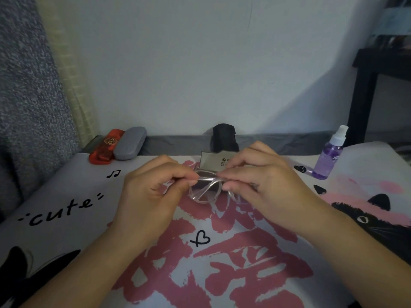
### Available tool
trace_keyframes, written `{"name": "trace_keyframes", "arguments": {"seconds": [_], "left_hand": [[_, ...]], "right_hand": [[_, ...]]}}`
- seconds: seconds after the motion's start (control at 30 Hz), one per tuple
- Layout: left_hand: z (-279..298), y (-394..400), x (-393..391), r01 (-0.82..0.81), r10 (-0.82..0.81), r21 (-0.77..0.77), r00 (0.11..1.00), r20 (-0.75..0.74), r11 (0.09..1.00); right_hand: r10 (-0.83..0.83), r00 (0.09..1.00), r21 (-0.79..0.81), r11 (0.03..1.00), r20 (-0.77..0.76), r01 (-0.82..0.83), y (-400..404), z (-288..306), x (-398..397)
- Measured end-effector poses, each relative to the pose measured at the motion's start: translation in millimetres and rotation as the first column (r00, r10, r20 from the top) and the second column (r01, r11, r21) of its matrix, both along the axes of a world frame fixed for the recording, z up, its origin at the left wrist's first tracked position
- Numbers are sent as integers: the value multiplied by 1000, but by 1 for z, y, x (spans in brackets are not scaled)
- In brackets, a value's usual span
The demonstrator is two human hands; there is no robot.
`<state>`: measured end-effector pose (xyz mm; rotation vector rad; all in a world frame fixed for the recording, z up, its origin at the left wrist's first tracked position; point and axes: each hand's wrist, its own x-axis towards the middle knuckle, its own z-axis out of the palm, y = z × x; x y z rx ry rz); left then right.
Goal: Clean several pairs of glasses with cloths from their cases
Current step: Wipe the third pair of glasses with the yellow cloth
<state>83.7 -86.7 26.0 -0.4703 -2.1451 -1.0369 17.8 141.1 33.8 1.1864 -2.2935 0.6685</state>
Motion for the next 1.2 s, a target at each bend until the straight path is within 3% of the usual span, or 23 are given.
{"name": "trace_keyframes", "arguments": {"seconds": [0.07,0.13,0.3,0.43,0.53,0.63,0.7,0.77,0.8,0.93,1.1,1.2], "left_hand": [[2,-1,1,36,-38,-52,998,-42,998],[4,-2,3,78,-91,-136,991,-93,988],[5,-2,7,97,-196,-418,960,-198,903],[1,1,7,82,-247,-516,934,-259,853],[-1,4,6,20,-176,-472,941,-288,882],[-1,6,3,-77,25,-196,966,-256,977],[-7,0,-7,-131,118,-82,982,-150,988],[-17,-3,-17,-137,135,-102,991,-24,985],[-21,-1,-22,-115,121,-182,992,19,977],[-32,34,-42,62,-1,-640,995,96,766],[-27,63,-67,63,-51,-793,998,40,606],[-11,49,-61,156,-185,-820,981,62,551]], "right_hand": [[23,959,-54,999,282,-8,5,5,-1],[21,896,-16,1000,443,-16,15,12,-3],[34,816,151,978,577,-147,23,17,-2],[41,767,177,964,640,-199,26,18,-1],[64,767,118,977,638,-180,26,17,-2],[27,799,72,994,601,-88,28,20,-6],[-35,824,3,999,566,41,35,23,-11],[-60,850,-164,972,524,170,43,26,-18],[-67,864,-264,938,498,225,47,27,-22],[-93,852,-485,788,515,380,60,27,-33],[-110,795,-480,745,597,463,70,26,-34],[-97,789,-469,758,607,454,73,27,-32]]}}
